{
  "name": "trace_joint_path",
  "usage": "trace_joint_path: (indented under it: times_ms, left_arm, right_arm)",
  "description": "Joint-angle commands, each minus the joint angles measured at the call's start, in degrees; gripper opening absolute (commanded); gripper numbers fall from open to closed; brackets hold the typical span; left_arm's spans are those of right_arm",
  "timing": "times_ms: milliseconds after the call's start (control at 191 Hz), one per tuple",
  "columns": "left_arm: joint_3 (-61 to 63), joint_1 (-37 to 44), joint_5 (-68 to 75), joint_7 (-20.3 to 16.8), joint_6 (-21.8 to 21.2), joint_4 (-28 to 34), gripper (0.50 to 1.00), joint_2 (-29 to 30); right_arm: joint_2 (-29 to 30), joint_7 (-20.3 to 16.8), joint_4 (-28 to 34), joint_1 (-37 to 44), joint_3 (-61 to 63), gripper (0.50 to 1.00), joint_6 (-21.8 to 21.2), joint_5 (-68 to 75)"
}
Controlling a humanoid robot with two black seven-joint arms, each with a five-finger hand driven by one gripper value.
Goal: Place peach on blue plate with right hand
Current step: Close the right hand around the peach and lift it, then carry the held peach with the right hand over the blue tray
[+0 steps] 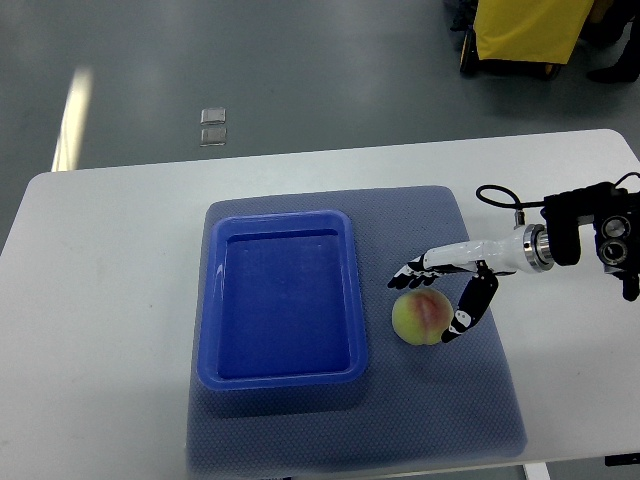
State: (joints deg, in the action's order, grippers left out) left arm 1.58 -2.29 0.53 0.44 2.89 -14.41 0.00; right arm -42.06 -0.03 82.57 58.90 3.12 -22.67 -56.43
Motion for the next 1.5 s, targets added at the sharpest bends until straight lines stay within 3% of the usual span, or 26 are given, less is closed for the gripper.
trace_joint_path:
  times_ms: [0,310,315,399,441,472,478,483,488,493,499,519,672,740,792,798,834,887,892,960,1013,1018,1091,1385,1496]
  left_arm:
    - [0.0,0.0,0.0,0.0,0.01,-0.09,1.0,0.0]
    - [0.0,0.09,0.0,0.0,0.01,0.0,1.0,0.0]
    - [0.0,0.09,0.0,0.0,0.01,0.0,1.0,0.0]
    - [0.0,0.09,0.0,0.0,0.01,0.0,1.0,0.0]
    - [0.0,0.09,0.0,0.0,0.01,0.0,1.0,0.0]
    - [0.0,0.09,0.0,0.0,0.01,0.0,1.0,0.0]
    - [0.0,0.09,0.0,0.0,0.01,0.0,1.0,0.0]
    - [0.0,0.09,0.0,0.0,0.01,0.0,1.0,0.0]
    - [0.0,0.09,0.0,0.0,0.01,0.0,1.0,0.0]
    - [0.0,0.09,0.0,0.0,0.01,0.0,1.0,0.0]
    - [0.0,0.09,0.0,0.0,0.01,0.0,1.0,0.0]
    - [0.0,0.09,0.0,0.0,0.01,0.0,1.0,0.0]
    - [0.0,0.09,0.0,0.0,0.01,0.0,1.0,0.0]
    - [0.0,0.09,0.0,0.0,0.01,0.0,1.0,0.0]
    - [0.0,0.09,0.0,0.0,0.01,0.0,1.0,0.0]
    - [0.0,0.09,-0.09,0.0,0.01,0.08,1.0,0.0]
    - [0.0,0.09,0.0,0.0,0.01,0.08,1.0,0.0]
    - [0.0,0.09,0.0,0.0,0.01,0.08,1.0,0.0]
    - [0.0,0.09,0.0,0.0,0.01,0.17,1.0,0.0]
    - [0.0,0.18,0.0,0.0,0.01,0.17,1.0,0.0]
    - [0.0,0.18,0.0,0.0,0.01,0.17,1.0,0.0]
    - [0.0,0.18,-0.09,0.0,0.01,0.08,1.0,0.0]
    - [0.0,0.18,0.0,0.0,0.01,0.0,1.0,0.0]
    - [0.18,0.18,0.0,0.0,0.01,-0.18,1.0,0.0]
    - [0.09,0.18,0.0,0.0,0.01,-0.18,1.0,0.0]
  right_arm:
    - [0.58,0.46,-0.13,-1.68,0.48,0.926,1.67,-0.7]
    - [1.72,2.05,-0.57,-4.85,0.83,0.893,5.27,-3.69]
    - [1.81,2.13,-0.66,-5.19,0.83,0.869,5.53,-4.21]
    - [2.34,2.13,-1.1,-5.64,0.83,0.807,5.62,-5.36]
    - [2.77,2.22,-1.45,-5.72,0.92,0.75,5.8,-5.89]
    - [2.77,2.31,-1.45,-5.64,0.92,0.666,6.06,-6.06]
    - [2.77,2.31,-1.45,-5.64,0.92,0.623,6.15,-6.15]
    - [2.77,2.31,-1.45,-5.64,0.92,0.623,6.15,-6.15]
    - [2.77,2.31,-1.45,-5.64,0.92,0.583,6.24,-6.15]
    - [2.77,2.31,-1.45,-5.64,0.92,0.582,6.24,-6.15]
    - [2.77,2.31,-1.45,-5.64,0.92,0.548,6.33,-6.24]
    - [2.77,2.31,-1.45,-5.64,1.1,0.5,6.33,-6.32]
    - [2.25,2.31,-1.45,-4.67,3.21,0.5,5.45,-6.15]
    - [-0.39,2.31,-1.19,0.95,6.46,0.5,0.36,-5.01]
    - [-0.39,2.31,-1.19,0.96,6.46,0.5,0.35,-5.01]
    - [-2.04,2.31,-0.93,4.26,8.37,0.5,-2.96,-3.18]
    - [-3.81,2.05,-0.75,7.28,11.2,0.5,-5.71,-0.01]
    - [-3.82,2.05,-0.75,7.28,11.21,0.5,-5.71,0.0]
    - [-5.82,1.61,-0.84,11.2,13.82,0.5,-9.02,4.7]
    - [-7.95,1.08,-1.36,16.85,14.28,0.5,-11.51,7.56]
    - [-7.95,1.08,-1.36,16.86,14.28,0.5,-11.51,7.56]
    - [-9.25,0.21,-1.45,20.26,14.37,0.5,-12.33,8.0]
    - [-10.5,-0.5,-1.45,22.93,14.28,0.5,-12.33,8.09]
    - [-9.0,-0.94,-2.07,23.54,14.28,0.5,-12.33,7.82]
    - [0.05,-1.38,-5.93,23.1,13.67,0.5,-8.7,7.74]
